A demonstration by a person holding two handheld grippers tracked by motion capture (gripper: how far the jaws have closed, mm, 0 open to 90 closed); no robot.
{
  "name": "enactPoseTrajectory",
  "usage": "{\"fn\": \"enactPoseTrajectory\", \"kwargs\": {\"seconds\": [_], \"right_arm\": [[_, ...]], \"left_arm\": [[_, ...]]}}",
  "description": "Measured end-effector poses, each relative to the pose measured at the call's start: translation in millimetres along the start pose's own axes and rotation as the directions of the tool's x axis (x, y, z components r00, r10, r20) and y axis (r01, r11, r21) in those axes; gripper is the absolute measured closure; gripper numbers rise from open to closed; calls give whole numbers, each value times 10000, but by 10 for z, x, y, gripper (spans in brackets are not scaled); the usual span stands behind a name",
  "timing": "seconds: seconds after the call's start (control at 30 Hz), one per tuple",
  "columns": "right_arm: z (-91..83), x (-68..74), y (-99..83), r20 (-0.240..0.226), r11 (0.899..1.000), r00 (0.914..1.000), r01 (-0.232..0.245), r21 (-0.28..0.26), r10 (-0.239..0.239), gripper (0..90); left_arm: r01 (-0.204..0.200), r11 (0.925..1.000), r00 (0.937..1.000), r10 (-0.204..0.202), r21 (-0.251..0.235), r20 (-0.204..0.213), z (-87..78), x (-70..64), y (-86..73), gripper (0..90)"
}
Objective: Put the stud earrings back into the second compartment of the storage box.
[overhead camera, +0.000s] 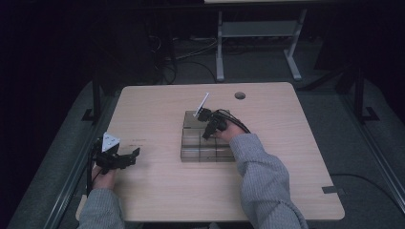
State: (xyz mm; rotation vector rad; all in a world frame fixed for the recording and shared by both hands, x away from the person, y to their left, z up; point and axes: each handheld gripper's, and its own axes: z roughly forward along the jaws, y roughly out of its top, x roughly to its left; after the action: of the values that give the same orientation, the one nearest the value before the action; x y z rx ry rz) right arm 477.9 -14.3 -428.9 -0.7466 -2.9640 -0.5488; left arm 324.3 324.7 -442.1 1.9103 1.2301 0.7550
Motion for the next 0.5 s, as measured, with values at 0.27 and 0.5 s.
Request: {"fn": "enactPoseTrajectory", "kwargs": {"seconds": [0.27,0.5], "right_arm": [[-125,32,-33,253,9997,9996,151,-197,-146,802],[-273,107,-107,466,9986,9979,459,-271,-446,758]], "left_arm": [[-48,10000,10000,48,33,2,-2,-2,1,138],[-19,10000,10000,19,19,-1,-2,-2,0,138]]}}
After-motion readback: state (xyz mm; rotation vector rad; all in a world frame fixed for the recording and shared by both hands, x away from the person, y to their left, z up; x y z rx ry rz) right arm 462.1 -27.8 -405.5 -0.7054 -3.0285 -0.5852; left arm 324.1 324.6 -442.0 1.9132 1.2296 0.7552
